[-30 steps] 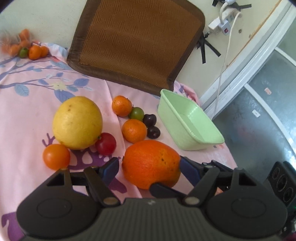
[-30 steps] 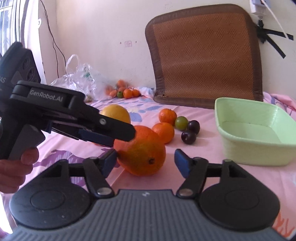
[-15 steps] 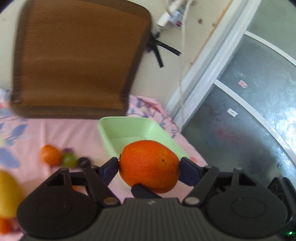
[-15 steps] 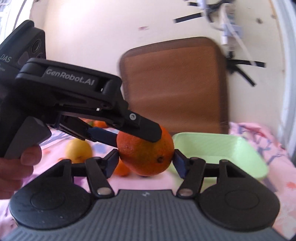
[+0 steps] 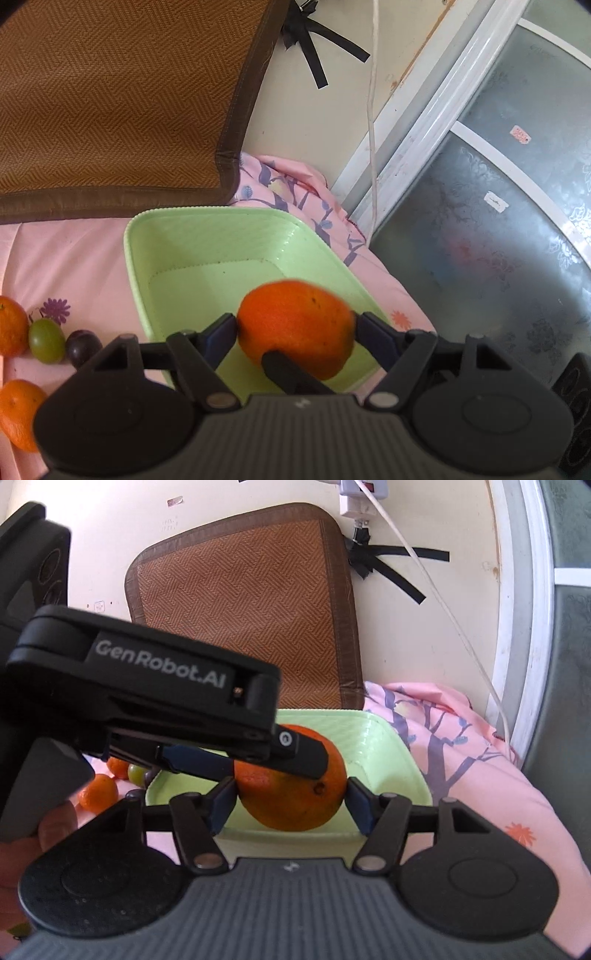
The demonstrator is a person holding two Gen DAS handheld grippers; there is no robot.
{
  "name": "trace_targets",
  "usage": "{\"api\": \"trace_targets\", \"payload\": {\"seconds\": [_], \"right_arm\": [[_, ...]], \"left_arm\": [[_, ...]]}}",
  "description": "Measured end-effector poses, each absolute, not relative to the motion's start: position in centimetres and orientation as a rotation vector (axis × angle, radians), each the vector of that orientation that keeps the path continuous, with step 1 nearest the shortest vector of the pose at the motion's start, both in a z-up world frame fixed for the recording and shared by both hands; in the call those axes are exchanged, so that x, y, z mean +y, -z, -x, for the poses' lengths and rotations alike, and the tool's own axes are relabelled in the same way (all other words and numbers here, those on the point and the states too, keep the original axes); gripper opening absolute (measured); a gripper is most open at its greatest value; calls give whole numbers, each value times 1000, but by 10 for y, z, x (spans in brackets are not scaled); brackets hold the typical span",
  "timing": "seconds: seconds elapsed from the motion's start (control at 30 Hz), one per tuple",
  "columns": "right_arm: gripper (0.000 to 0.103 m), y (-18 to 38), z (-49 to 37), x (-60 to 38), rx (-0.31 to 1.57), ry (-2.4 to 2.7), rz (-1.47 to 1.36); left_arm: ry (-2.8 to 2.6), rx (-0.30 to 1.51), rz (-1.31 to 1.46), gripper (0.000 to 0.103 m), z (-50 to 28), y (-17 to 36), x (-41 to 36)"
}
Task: Organize fruits
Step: 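Carry the large orange over the green basket and open the right gripper, then close the left gripper on the green lime while the right tool approaches a tangerine, then lift the lime with the left gripper while the right gripper grasps a tangerine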
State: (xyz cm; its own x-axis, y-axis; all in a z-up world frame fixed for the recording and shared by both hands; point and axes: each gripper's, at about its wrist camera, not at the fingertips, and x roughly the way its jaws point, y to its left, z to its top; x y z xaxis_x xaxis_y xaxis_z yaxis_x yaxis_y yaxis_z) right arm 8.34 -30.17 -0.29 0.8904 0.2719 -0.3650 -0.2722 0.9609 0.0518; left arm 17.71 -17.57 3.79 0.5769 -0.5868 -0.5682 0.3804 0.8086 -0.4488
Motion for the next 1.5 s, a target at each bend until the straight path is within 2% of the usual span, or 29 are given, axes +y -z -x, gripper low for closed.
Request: {"api": "trace_targets", "payload": {"seconds": [0.1,0.27,0.53,0.57,0.7,0.73,0.77,0.83,0.9,0.93,0.97,1.1,1.2,1.27,1.33,1.5], "right_arm": [[73,5,-79,-302,349,-274,18],[73,1,-66,-307,296,-267,2],[73,-8,-16,-325,204,-279,-108],[71,-7,-10,-325,207,-286,-118],[49,-3,7,-320,263,-343,-171],[47,-3,7,-317,284,-364,-180],[40,-2,7,-312,303,-385,-183],[37,0,4,-299,342,-420,-174],[25,1,1,-286,379,-448,-157],[24,1,-2,-281,393,-457,-152],[24,1,-3,-276,399,-465,-152],[24,-2,-7,-266,415,-488,-138],[24,-2,-14,-257,434,-500,-93],[25,0,-22,-250,448,-506,-70],[25,3,-31,-244,472,-513,-58],[25,6,-53,-223,505,-528,-16]], "left_arm": [[577,763,298,75,-173,-40,-174],[592,704,317,75,-145,-59,-154],[546,575,306,79,-48,-73,-61],[514,573,283,79,-37,-71,-49],[424,610,217,79,-3,-52,-17],[427,625,202,79,4,-47,-15],[436,634,189,79,8,-43,-16],[476,648,156,78,18,-33,-25],[515,657,118,78,22,-24,-40],[526,660,96,78,24,-20,-47],[535,664,71,77,24,-16,-56],[554,680,-27,62,22,-2,-81],[546,675,-56,57,20,3,-84],[537,666,-61,49,20,3,-83],[539,664,-56,29,19,3,-80],[467,645,6,29,11,-3,-55]]}}
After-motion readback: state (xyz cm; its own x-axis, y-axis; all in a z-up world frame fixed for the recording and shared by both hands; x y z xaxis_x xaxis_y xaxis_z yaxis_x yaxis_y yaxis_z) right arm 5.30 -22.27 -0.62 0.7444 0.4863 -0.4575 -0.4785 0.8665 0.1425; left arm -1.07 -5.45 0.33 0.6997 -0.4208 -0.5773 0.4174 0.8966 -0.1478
